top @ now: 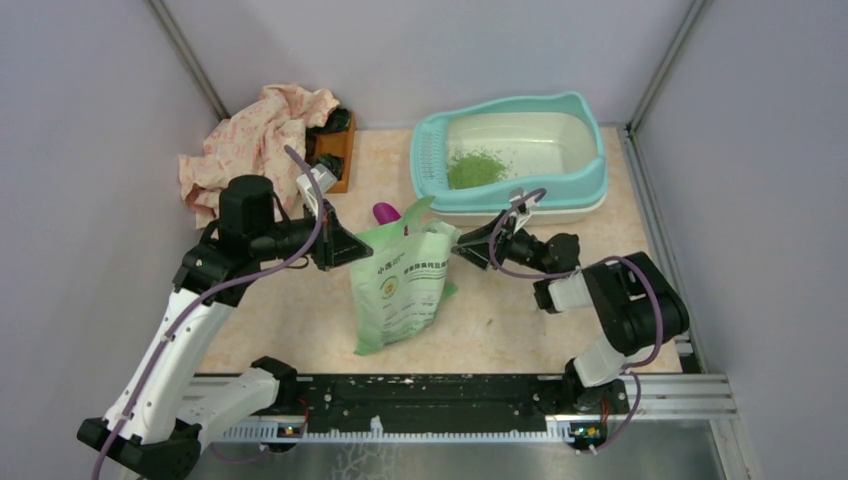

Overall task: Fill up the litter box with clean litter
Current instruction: Adjust the cat litter bag at the center of the board.

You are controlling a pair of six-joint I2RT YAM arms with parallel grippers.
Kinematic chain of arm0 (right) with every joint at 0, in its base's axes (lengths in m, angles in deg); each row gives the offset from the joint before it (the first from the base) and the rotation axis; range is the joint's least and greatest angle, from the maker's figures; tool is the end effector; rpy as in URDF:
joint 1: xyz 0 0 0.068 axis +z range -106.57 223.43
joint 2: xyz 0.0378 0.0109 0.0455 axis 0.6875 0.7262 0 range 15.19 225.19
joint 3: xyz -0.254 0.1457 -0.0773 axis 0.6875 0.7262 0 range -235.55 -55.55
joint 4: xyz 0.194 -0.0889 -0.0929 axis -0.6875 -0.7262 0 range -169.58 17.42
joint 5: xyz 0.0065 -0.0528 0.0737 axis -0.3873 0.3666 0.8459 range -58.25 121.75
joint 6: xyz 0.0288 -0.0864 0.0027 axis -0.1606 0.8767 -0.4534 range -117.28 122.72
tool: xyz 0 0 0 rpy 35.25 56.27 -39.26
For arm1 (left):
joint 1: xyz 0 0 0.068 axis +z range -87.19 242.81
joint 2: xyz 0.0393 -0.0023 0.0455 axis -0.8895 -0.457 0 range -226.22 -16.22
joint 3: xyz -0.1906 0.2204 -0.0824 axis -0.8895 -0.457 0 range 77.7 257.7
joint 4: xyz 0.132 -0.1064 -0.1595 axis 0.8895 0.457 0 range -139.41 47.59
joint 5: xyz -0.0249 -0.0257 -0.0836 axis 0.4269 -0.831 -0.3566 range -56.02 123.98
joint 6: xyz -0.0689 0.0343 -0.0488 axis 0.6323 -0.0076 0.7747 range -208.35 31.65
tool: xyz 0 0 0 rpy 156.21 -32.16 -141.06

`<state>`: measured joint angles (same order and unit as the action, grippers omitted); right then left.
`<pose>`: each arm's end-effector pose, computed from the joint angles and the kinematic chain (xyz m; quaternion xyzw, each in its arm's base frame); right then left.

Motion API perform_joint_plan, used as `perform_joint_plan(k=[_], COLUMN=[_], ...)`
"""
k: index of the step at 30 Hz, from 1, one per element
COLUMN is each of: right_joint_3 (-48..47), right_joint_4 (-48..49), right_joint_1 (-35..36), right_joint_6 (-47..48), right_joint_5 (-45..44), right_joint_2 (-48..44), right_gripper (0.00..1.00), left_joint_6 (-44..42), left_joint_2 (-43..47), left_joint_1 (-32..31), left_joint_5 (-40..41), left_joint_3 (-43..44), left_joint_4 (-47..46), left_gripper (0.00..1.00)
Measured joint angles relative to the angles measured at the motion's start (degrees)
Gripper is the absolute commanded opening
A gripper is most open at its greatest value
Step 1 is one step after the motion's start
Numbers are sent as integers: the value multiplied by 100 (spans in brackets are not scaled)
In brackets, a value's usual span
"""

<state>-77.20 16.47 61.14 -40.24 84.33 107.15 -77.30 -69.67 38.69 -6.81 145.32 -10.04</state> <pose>0.2429 0.1456 0.2666 -0.2371 0.5883 0.5907 0.4987 0.1244 -0.1141 0.4032 0.2756 0.7650 -0.4322 0.3898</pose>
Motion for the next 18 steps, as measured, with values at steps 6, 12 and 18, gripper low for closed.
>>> perform_joint_plan(k=[6,12,18], right_joint_3=[-31,-1016,-2684], right_joint_4=[-1753,-5383,-8179], right_joint_1=[-11,155,1054], right_joint_6=[619,1930,3554], right_joint_5=[-420,-1060,-1484], right_joint_2=[-1167,-2677,-2900], right_gripper=[42,46,53], left_joint_6=[-44,-61,90], left_joint_2=[44,50,50], left_joint_1=[0,0,0], left_joint_5=[249,551,651], left_joint_3=[35,42,42], left_joint_4=[-70,4,105], left_gripper=[9,9,10])
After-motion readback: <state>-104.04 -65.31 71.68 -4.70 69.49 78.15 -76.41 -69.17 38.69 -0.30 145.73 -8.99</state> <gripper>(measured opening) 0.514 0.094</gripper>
